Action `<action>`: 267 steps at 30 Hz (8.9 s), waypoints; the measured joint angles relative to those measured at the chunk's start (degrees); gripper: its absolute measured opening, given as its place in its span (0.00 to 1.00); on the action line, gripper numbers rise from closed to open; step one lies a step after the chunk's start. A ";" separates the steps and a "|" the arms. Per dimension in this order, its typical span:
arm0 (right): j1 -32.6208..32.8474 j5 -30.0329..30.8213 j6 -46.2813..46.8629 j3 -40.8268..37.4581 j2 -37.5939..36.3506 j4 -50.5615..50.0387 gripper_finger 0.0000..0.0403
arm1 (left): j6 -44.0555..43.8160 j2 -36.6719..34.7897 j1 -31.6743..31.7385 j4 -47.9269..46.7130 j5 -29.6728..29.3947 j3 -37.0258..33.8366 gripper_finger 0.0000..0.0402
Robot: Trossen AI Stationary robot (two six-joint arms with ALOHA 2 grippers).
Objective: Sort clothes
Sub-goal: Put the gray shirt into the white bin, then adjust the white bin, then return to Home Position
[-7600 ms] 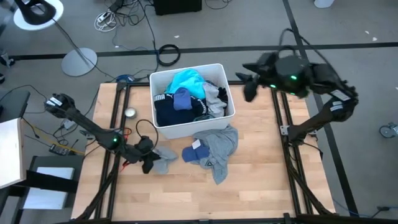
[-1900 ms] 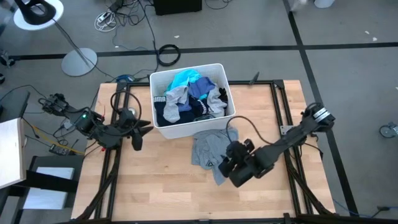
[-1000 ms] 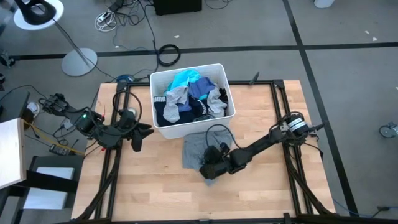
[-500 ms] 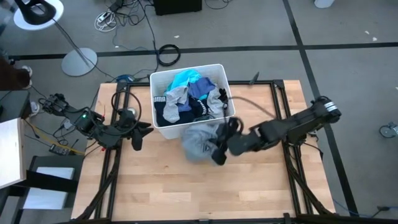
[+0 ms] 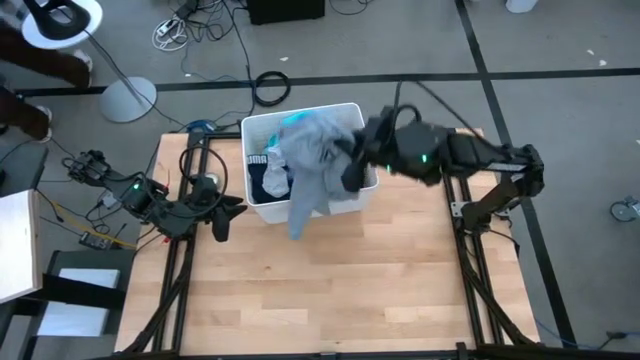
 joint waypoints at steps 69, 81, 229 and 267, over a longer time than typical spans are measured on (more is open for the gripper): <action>-22.46 -29.59 20.94 2.10 16.51 -6.75 0.67 | 0.23 0.02 0.10 -3.31 -2.69 0.00 0.35; -18.13 -29.62 21.14 2.19 0.22 -7.68 0.66 | -4.04 1.50 0.12 -8.38 6.54 -4.88 0.35; 14.20 -9.24 31.15 -84.41 -36.75 53.13 0.61 | 46.75 -41.95 9.85 45.57 18.22 -48.33 0.35; 9.85 -12.24 20.68 -102.40 -36.77 78.94 0.61 | 49.51 -41.95 19.99 44.74 31.45 -48.37 0.35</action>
